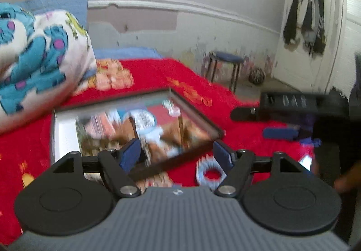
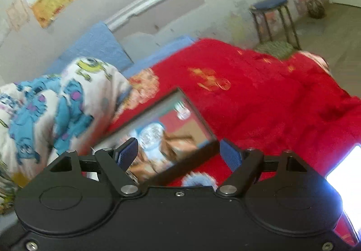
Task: Organize objects
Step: 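Move both grippers back over the blue scrunchie and blue binder clip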
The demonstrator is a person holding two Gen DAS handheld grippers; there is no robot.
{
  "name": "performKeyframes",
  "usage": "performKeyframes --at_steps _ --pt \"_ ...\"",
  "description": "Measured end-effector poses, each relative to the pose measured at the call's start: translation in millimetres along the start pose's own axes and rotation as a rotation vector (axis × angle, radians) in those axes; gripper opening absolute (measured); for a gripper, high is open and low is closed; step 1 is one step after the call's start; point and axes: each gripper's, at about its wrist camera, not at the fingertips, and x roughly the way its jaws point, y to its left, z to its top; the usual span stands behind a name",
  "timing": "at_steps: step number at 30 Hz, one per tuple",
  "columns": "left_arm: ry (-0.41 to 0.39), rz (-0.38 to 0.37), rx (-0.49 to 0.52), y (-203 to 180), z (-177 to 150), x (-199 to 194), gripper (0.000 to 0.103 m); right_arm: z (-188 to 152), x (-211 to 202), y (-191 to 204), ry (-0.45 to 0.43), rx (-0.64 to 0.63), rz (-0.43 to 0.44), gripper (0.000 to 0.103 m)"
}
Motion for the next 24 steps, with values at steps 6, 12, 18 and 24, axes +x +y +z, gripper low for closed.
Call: performKeyframes --at_steps 6,12,18,24 --pt "0.118 0.063 0.063 -15.0 -27.1 39.5 0.082 -22.2 28.5 -2.2 0.15 -0.021 -0.093 0.077" --pt "0.193 0.098 0.068 -15.4 -44.2 70.1 0.082 -42.3 61.9 3.6 0.245 -0.035 -0.128 0.076" --pt "0.206 0.167 0.041 -7.0 -48.2 90.8 0.082 -51.1 78.1 5.5 0.271 -0.028 -0.154 0.077" --pt "0.218 0.165 0.066 -11.0 -50.7 96.5 0.061 -51.5 84.0 4.2 0.267 -0.014 -0.158 0.079"
